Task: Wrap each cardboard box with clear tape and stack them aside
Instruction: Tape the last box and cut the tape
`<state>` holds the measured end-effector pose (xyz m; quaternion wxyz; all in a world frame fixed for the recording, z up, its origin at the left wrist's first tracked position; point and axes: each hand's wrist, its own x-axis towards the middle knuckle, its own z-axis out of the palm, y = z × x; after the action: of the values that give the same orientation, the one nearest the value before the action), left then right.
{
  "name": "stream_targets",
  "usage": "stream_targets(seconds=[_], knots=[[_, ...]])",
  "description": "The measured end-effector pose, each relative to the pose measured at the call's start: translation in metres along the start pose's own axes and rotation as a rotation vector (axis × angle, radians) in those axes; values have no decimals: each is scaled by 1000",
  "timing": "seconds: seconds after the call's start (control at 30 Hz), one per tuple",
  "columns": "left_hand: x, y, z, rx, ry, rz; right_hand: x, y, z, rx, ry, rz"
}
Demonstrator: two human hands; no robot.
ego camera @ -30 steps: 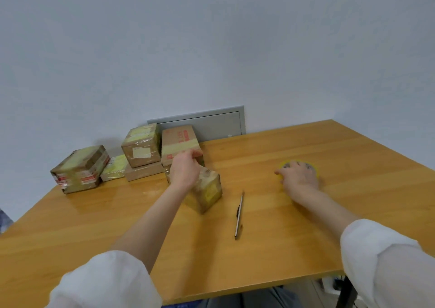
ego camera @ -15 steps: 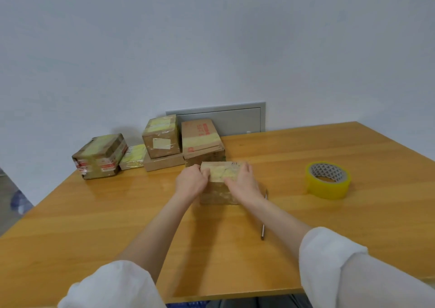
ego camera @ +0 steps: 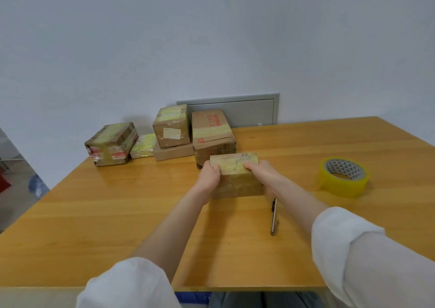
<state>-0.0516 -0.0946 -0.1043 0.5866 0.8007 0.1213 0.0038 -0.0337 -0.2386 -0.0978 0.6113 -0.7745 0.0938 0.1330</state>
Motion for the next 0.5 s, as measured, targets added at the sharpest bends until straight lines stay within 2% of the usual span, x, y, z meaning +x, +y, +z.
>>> stream_targets(seconds=[0.1,0.23,0.4,0.5], knots=[[-3,1,-3,-70,-30,-48,-8,-4,-6,-70,-29,-10],[-8,-1,-1,-156,-41,-119,-12,-10,-4,-340,113,-144],[-20,4,2,-260,-32,-150,-11,-9,-9,-264,66,-81],[-25,23,-4,-152,-15,-17,-9,-18,-21,-101,14,-63]])
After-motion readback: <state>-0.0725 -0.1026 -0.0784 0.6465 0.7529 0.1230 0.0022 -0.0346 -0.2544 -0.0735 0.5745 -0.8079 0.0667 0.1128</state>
